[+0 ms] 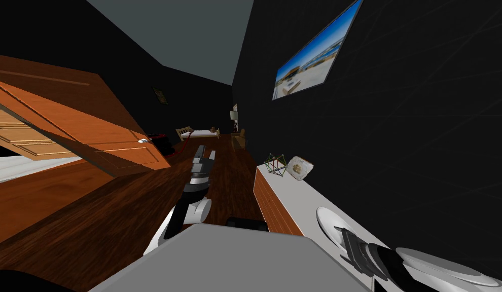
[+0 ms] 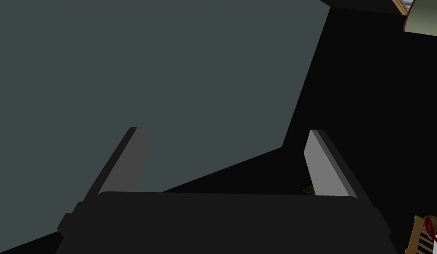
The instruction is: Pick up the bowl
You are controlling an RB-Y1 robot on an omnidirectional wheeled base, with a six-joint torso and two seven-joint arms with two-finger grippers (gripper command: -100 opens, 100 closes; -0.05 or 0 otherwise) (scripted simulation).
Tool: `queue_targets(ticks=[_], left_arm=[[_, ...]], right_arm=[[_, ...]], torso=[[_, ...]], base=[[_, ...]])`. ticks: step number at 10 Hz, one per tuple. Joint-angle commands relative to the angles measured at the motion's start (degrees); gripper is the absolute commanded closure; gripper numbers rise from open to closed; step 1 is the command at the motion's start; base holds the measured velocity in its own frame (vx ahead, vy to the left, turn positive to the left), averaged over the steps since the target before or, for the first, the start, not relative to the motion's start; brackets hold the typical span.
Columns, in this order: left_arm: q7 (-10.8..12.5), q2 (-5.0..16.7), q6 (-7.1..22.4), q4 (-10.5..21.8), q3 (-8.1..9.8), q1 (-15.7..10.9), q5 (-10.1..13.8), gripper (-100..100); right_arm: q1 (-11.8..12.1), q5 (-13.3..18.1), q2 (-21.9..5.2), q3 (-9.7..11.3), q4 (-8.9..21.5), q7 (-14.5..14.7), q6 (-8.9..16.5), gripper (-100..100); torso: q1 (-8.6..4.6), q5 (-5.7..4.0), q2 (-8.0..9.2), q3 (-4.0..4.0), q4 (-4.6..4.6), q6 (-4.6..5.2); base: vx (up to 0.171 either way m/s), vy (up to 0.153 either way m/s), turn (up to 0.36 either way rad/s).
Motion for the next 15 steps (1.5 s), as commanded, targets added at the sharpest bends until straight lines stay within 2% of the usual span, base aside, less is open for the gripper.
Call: queue_targets(ticks=[1, 2, 3, 4, 5, 9, 10, 11, 12, 13, 14, 15], left_arm=[[0.00, 0.00, 0.00, 0.00, 0.00, 0.00, 0.00, 0], [0.00, 0.00, 0.00, 0.00, 0.00, 0.00, 0.00, 0], [0.00, 0.00, 0.00, 0.00, 0.00, 0.00, 0.00, 0], [0.00, 0.00, 0.00, 0.00, 0.00, 0.00, 0.00, 0], [0.00, 0.00, 0.00, 0.00, 0.00, 0.01, 0.00, 0], [0.00, 0.00, 0.00, 0.00, 0.00, 0.01, 0.00, 0], [0.00, 0.00, 0.00, 0.00, 0.00, 0.01, 0.00, 0], [0.00, 0.00, 0.00, 0.00, 0.00, 0.01, 0.00, 0], [0.00, 0.00, 0.00, 0.00, 0.00, 0.02, 0.00, 0], [0.00, 0.00, 0.00, -0.01, 0.00, 0.03, 0.00, 0], [0.00, 0.00, 0.00, -0.01, 0.00, 0.02, 0.00, 0], [0.00, 0.00, 0.00, -0.01, 0.00, 0.02, 0.00, 0]], right_arm=[[-1.99, -0.39, -0.09, 2.59, -0.52, -0.45, 1.01, -100], [-4.34, -1.28, -0.31, 4.62, -1.43, -1.04, 2.59, -100], [-4.67, -1.28, -0.31, 5.61, -1.43, -1.04, 2.59, -100], [-3.96, -1.18, -0.37, 4.62, -1.46, -0.92, 2.38, -100], [-4.04, -1.21, -0.38, 4.76, -1.50, -0.97, 2.50, 100], [-4.00, -1.25, -0.34, 4.77, -1.51, -1.04, 2.45, 100], [-3.99, -1.25, -0.33, 4.78, -1.51, -1.04, 2.45, 0], [-1.99, -0.39, -0.09, 2.59, -0.52, -0.45, 1.01, 100], [-0.14, 0.49, 0.13, 0.86, 0.39, 0.15, -0.57, 100], [0.69, 0.49, 0.13, -0.43, 0.39, 0.15, -0.57, 100], [3.11, 1.38, 0.35, -2.48, 1.31, 0.75, -2.16, 100], [3.36, 1.38, 0.35, -3.45, 1.31, 0.75, -2.16, 100]], torso=[[0.00, 0.00, 0.00, 0.00, 0.00, 0.00], [0.01, -0.01, -0.02, -0.01, 0.00, 0.03], [0.03, 0.01, 0.02, 0.01, 0.00, 0.00], [0.03, 0.00, 0.00, 0.01, 0.00, 0.04], [0.07, 0.01, -0.09, -0.04, -0.01, 0.04], [0.14, 0.06, -0.21, -0.11, -0.03, -0.01], [0.15, 0.08, -0.20, -0.10, -0.03, -0.02], [0.17, 0.09, -0.20, -0.10, -0.02, -0.02], [0.21, 0.12, -0.31, -0.16, -0.04, 0.03], [0.37, 0.15, -0.47, -0.25, -0.07, 0.02], [0.42, 0.18, -0.46, -0.24, -0.05, -0.08], [0.39, 0.20, -0.40, -0.20, -0.04, -0.03]], base=[[-0.046, -0.029, 0.065], [-0.065, -0.025, 0.121], [-0.055, -0.027, 0.057], [-0.018, -0.011, 0.001], [0.000, 0.000, 0.000], [-0.001, 0.000, -0.003], [0.000, 0.000, 0.000], [0.054, 0.011, -0.114], [0.114, 0.053, -0.185], [0.078, 0.053, -0.081], [0.056, 0.036, -0.071], [0.041, 0.029, -0.060]])
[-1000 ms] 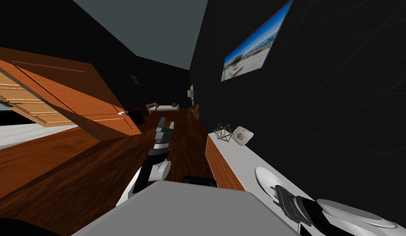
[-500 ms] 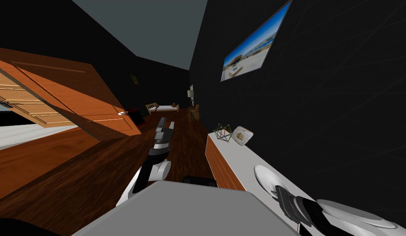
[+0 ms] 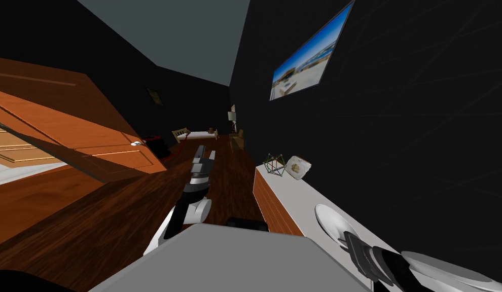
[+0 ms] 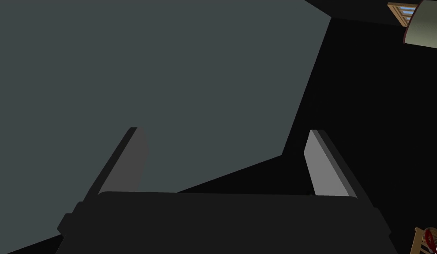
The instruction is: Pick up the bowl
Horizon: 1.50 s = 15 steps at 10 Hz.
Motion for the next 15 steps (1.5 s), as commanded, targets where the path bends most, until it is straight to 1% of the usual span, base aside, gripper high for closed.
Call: queue_targets(ticks=[1, 2, 3, 4, 5, 6, 7, 8, 9, 10, 11, 12, 13, 14, 15], left_arm=[[0.00, 0.00, 0.00, 0.00, 0.00, 0.00, 0.00, 0], [0.00, 0.00, 0.00, 0.00, 0.00, 0.00, 0.00, 0], [0.00, 0.00, 0.00, 0.00, 0.00, 0.00, 0.00, 0], [0.00, 0.00, 0.00, 0.00, 0.00, 0.00, 0.00, 0], [0.00, 0.00, 0.00, 0.00, 0.00, 0.00, 0.00, 0], [0.00, 0.00, 0.00, 0.00, 0.00, 0.00, 0.00, 0], [0.00, 0.00, 0.00, 0.00, 0.00, 0.00, 0.00, 0], [0.00, 0.00, 0.00, 0.00, 0.00, 0.00, 0.00, 0], [0.00, 0.00, 0.00, 0.00, 0.00, 0.00, 0.00, 0], [0.00, 0.00, 0.00, 0.00, 0.00, 0.00, 0.00, 0], [0.00, 0.00, 0.00, 0.00, 0.00, 0.00, 0.00, 0], [0.00, 0.00, 0.00, 0.00, 0.00, 0.00, 0.00, 0], [0.00, 0.00, 0.00, 0.00, 0.00, 0.00, 0.00, 0], [0.00, 0.00, 0.00, 0.00, 0.00, 0.00, 0.00, 0], [0.00, 0.00, 0.00, 0.00, 0.00, 0.00, 0.00, 0]], right_arm=[[2.86, 1.05, 0.23, -2.86, 1.02, 0.66, -1.79, 100], [3.00, 1.05, 0.23, -3.73, 1.02, 0.66, -1.79, 100], [5.42, 1.94, 0.45, -5.77, 1.93, 1.26, -3.37, 100], [5.68, 1.94, 0.45, -6.75, 1.93, 1.26, -3.37, 100], [8.35, 2.83, 0.67, -8.99, 2.85, 1.86, -4.96, 100], [8.36, 2.83, 0.67, -9.77, 2.85, 1.86, -4.96, 100], [10.60, 3.72, 0.88, -11.63, 3.76, 2.45, -6.54, 100], [11.04, 3.72, 0.88, -12.79, 3.76, 2.45, -6.54, 100], [13.35, 4.60, 1.10, -14.72, 4.67, 3.05, -8.13, 100], [13.71, 4.60, 1.10, -15.81, 4.67, 3.05, -8.13, 100], [16.07, 5.49, 1.32, -17.77, 5.58, 3.65, -9.71, 100], [16.39, 5.49, 1.32, -18.83, 5.58, 3.65, -9.71, 100], [18.94, 6.38, 1.54, -20.95, 6.50, 4.24, -11.29, 100], [19.07, 6.38, 1.54, -21.85, 6.50, 4.24, -11.29, 100], [18.97, 6.15, 1.50, -21.24, 6.18, 4.30, -10.91, 100]], torso=[[0.00, 0.00, 0.00, 0.00, 0.00, 0.00], [-0.01, 0.01, 0.00, 0.00, -0.01, 0.05], [0.00, 0.03, 0.02, 0.02, 0.01, 0.00], [0.03, 0.03, 0.01, 0.01, 0.00, 0.05], [0.05, 0.06, 0.02, 0.02, 0.02, -0.01], [0.09, 0.08, -0.02, 0.00, 0.01, 0.03], [0.10, 0.09, 0.02, 0.02, 0.03, -0.02], [0.10, 0.10, 0.03, 0.03, 0.03, 0.04], [0.10, 0.11, 0.05, 0.05, 0.05, -0.01], [0.12, 0.12, 0.07, 0.05, 0.04, 0.04], [0.14, 0.15, 0.08, 0.07, 0.06, -0.01], [0.15, 0.17, 0.08, 0.07, 0.05, 0.06], [0.16, 0.18, 0.08, 0.08, 0.07, -0.01], [0.21, 0.20, 0.09, 0.08, 0.07, 0.06], [0.21, 0.21, 0.10, 0.09, 0.09, 0.00]], base=[[0.057, 0.027, -0.086], [0.046, 0.025, -0.075], [0.061, 0.033, -0.094], [0.051, 0.030, -0.070], [0.069, 0.039, -0.093], [0.050, 0.034, -0.076], [0.056, 0.034, -0.100], [0.047, 0.027, -0.067], [0.050, 0.032, -0.089], [0.043, 0.033, -0.063], [0.054, 0.032, -0.105], [0.048, 0.028, -0.064], [0.054, 0.040, -0.097], [0.047, 0.034, -0.066], [0.017, 0.012, -0.004]])
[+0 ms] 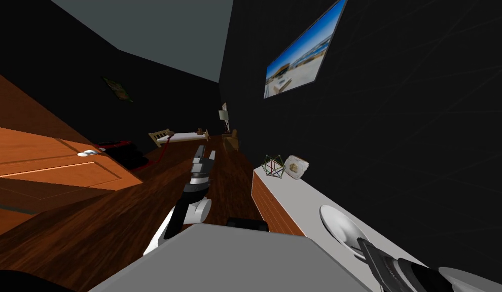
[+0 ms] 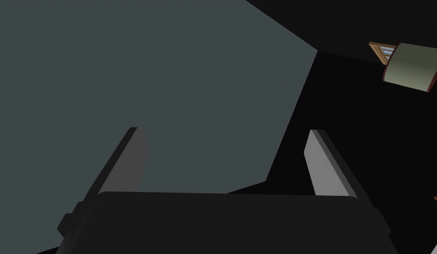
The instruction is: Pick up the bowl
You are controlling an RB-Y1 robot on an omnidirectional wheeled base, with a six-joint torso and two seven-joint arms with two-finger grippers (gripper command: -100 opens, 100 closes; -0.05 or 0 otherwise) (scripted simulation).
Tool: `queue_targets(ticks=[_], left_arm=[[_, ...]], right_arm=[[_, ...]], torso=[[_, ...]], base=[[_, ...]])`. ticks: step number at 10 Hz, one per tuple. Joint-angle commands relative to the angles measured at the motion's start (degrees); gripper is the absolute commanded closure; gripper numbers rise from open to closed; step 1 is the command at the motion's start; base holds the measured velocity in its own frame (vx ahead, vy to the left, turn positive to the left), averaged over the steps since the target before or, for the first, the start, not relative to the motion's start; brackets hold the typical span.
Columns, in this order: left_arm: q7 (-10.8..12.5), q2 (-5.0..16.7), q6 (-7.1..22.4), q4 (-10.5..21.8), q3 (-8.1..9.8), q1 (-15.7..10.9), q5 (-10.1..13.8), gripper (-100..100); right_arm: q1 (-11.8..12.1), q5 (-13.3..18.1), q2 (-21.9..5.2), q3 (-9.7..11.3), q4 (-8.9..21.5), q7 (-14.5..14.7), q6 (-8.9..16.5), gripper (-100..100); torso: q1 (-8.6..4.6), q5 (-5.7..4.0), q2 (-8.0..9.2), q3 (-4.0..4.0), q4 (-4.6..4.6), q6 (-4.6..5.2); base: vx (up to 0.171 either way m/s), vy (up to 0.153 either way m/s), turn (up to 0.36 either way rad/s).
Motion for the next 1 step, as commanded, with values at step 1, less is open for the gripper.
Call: queue_targets(ticks=[1], left_arm=[[0.00, 0.00, 0.00, 0.00, 0.00, 0.00, 0.00, 0]], right_arm=[[0.00, 0.00, 0.00, 0.00, 0.00, 0.00, 0.00, 0]], torso=[[0.00, 0.00, 0.00, 0.00, 0.00, 0.00]], base=[[0.000, 0.000, 0.000]])
